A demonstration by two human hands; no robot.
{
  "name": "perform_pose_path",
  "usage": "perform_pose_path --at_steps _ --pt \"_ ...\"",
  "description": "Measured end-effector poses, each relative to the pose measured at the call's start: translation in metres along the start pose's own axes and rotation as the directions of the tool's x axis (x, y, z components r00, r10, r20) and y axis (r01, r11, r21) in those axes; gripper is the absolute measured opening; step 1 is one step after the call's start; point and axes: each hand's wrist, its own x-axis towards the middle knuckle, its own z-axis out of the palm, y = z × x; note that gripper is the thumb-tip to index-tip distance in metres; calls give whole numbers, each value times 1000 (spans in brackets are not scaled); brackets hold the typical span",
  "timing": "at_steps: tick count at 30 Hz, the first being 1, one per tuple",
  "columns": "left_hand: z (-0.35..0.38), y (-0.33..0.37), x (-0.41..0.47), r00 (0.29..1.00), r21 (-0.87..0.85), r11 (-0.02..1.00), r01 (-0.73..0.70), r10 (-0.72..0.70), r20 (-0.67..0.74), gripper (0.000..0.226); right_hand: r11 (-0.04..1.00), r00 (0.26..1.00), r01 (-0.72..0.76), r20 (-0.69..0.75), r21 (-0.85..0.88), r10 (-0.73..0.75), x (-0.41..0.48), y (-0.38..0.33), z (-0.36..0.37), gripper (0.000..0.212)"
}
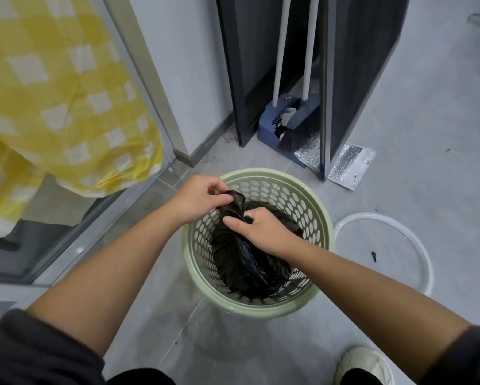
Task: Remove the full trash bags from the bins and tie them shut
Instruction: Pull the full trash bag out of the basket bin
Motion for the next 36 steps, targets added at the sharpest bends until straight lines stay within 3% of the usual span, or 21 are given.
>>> perform_pose_path --at_steps 3,5,7,9,10,13,18,22,27,29,32,36 --pt "-9 -18 -15 957 124 991 55 -17 -291 21 999 999 -39 -14 38 40 -4 -6 -5 46" --pt "-15 -29 -31 907 264 947 184 -61 -416 38 999 998 -53 -19 4 53 -7 -11 -8 50" --pt "-19 -34 -43 909 241 905 351 -268 -320 43 999 998 -53 -34 -10 52 -9 -19 -12 50" --pt "-17 -35 -52 874 45 873 486 -485 -34 32 998 997 -55 -54 0 55 -12 -29 -15 50" --pt "-17 -36 -55 853 -41 854 519 -515 79 30 998 996 -56 -71 7 56 -13 -35 -17 50" --pt "-18 -38 -59 857 -146 846 513 -496 142 30 999 990 -29 -140 36 33 -18 -60 -26 52" --pt "-24 -37 -53 858 -166 842 513 -506 88 21 998 967 15 -256 66 2 -25 -103 -49 49" --pt "-31 -36 -44 843 -208 826 524 -538 -11 26 991 932 64 -363 115 -18 -39 -140 -74 46" --pt "-43 -38 -30 828 -64 835 547 -551 -107 28 981 871 101 -491 169 -5 -64 -186 -115 36" --pt "-47 -32 -27 832 75 832 550 -538 -134 27 970 847 143 -531 197 -17 -76 -199 -129 34" --pt "-44 -14 -20 894 328 833 445 -392 -215 46 969 815 169 -579 180 -34 -93 -211 -144 35" --pt "-27 50 -18 973 337 923 189 -130 -189 45 986 785 134 -618 101 -43 -117 -214 -163 44"
